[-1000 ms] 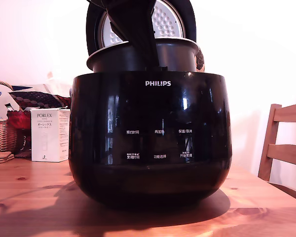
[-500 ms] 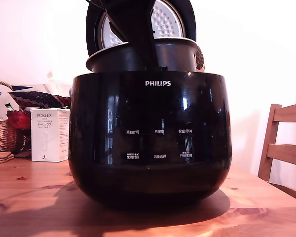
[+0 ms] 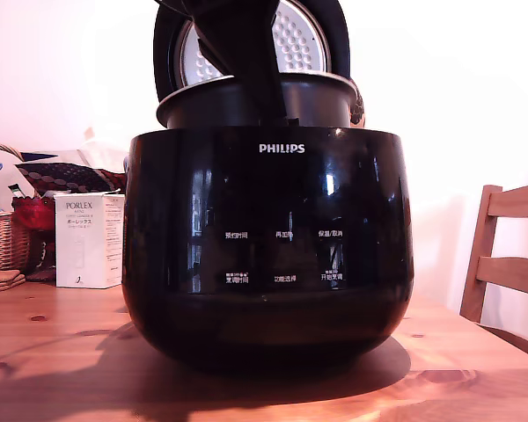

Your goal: Place the pot you are holding inside the rice cooker

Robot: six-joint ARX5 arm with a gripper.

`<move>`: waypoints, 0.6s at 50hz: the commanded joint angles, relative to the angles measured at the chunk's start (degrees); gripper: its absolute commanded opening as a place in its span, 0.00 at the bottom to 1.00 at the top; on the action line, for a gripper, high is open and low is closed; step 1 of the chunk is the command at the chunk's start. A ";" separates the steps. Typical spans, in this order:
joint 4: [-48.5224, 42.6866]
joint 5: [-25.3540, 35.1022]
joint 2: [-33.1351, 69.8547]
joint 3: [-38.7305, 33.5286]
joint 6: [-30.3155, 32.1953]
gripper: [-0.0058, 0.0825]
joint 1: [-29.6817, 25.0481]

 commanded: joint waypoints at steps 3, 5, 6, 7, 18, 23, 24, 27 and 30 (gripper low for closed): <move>-1.68 1.57 0.04 0.76 -0.66 0.19 -1.25; -1.70 1.57 0.04 0.76 -0.68 0.19 -1.25; -1.70 1.57 0.04 0.76 -0.68 0.19 -1.25; -1.70 1.57 0.04 0.76 -0.68 0.19 -1.25; -1.77 1.55 0.04 0.76 -0.79 0.19 -1.25; -2.08 1.57 0.04 0.76 -0.79 0.19 -1.25; -2.14 1.57 0.04 0.76 -0.79 0.19 -1.25; -2.29 1.57 0.04 0.76 -0.83 0.19 -1.25; -2.49 1.90 0.04 0.76 -0.92 0.20 -1.25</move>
